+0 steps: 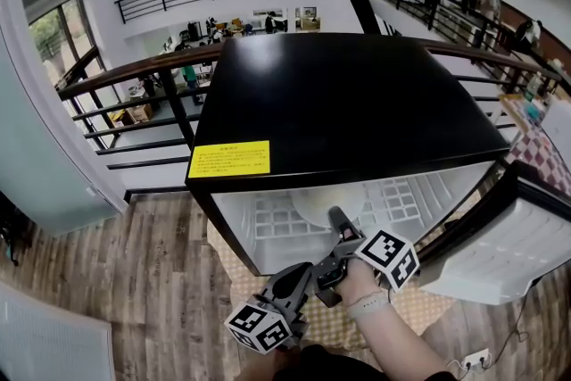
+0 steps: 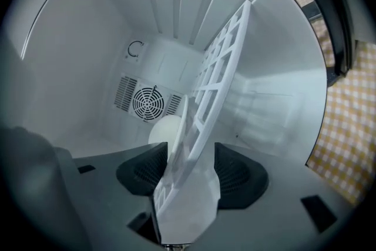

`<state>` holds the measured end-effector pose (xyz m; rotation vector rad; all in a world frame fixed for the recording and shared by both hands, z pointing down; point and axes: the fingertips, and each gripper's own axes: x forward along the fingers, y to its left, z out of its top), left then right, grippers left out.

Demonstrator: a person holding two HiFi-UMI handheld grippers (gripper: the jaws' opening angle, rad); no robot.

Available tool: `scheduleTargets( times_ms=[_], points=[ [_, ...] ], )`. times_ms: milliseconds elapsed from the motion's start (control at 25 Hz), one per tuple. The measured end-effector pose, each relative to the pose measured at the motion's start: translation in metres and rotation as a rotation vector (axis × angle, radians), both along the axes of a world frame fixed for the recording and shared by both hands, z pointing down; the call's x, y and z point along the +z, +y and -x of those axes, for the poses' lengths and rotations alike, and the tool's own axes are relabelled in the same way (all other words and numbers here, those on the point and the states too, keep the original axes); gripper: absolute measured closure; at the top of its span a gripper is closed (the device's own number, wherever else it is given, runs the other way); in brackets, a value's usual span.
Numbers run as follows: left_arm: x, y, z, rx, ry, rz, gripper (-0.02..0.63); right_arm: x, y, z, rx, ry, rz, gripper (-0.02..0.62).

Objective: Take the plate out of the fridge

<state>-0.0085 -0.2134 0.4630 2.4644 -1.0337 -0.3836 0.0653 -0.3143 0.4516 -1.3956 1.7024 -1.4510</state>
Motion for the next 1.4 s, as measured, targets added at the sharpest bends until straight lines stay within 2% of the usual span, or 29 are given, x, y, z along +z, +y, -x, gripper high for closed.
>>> scheduleTargets(
  times_ms=[200, 520, 800, 920, 1280, 1400],
  points=[
    [0.001, 0.002, 0.001, -0.002, 0.000, 0.004, 0.598, 0.001, 0.004, -0.003, 0.029, 0.000, 0.028, 0.364],
    [-0.001, 0.001, 0.008, -0.022, 0.014, 0.007, 0.598, 0.002, 0.027, -0.001, 0.005, -0.053, 0.073, 0.380],
    [0.001, 0.007, 0.009, -0.020, 0.016, 0.005, 0.598, -0.003, 0.036, 0.000, -0.023, -0.106, 0.063, 0.435],
    [0.001, 0.007, 0.011, -0.023, 0.020, 0.009, 0.598, -0.009, 0.037, 0.000, -0.041, -0.125, 0.043, 0.494],
    [-0.001, 0.012, 0.010, -0.014, 0.022, 0.013, 0.598, -0.011, 0.042, -0.001, -0.019, -0.208, 0.065, 0.519],
    [0.000, 0.011, 0.011, -0.015, 0.026, 0.014, 0.598, -0.016, 0.044, 0.001, -0.028, -0.223, 0.058, 0.546]
  ],
)
